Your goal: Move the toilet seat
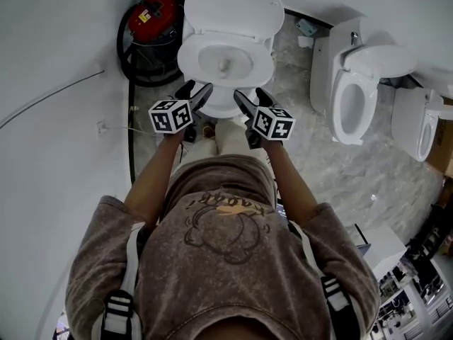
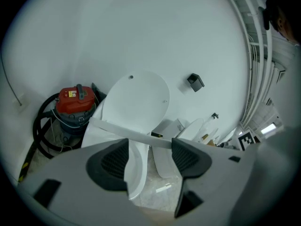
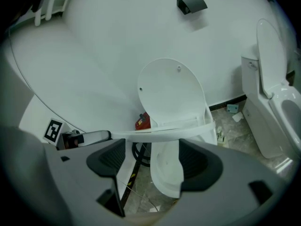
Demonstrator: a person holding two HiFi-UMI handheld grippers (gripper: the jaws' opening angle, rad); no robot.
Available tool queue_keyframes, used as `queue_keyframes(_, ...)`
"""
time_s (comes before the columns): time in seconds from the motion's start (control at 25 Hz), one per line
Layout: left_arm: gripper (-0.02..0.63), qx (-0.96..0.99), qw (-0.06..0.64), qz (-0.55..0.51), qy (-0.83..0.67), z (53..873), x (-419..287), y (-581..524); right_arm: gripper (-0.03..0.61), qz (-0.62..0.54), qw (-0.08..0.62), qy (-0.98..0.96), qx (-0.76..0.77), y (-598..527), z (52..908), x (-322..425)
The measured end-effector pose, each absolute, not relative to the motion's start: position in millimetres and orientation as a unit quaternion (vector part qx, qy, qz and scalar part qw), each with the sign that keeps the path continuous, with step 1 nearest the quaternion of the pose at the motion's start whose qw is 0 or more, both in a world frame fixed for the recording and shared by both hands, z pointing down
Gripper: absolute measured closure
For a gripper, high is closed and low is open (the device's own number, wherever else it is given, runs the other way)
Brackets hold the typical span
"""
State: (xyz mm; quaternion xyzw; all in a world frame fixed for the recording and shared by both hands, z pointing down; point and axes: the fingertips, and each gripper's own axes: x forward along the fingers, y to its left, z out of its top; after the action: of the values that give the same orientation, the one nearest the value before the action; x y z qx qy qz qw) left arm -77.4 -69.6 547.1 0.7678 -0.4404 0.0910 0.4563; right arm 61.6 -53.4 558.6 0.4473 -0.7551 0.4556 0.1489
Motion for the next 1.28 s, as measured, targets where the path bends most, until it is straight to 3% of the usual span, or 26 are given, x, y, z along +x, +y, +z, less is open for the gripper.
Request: queue_keyframes(1.28,0.327,0.787,0.426,0.104,-0.434,514.8,-73.0,-122.2,0.213,0.482,0.093,-0.728,0.479,-111.0,523.5,64.7)
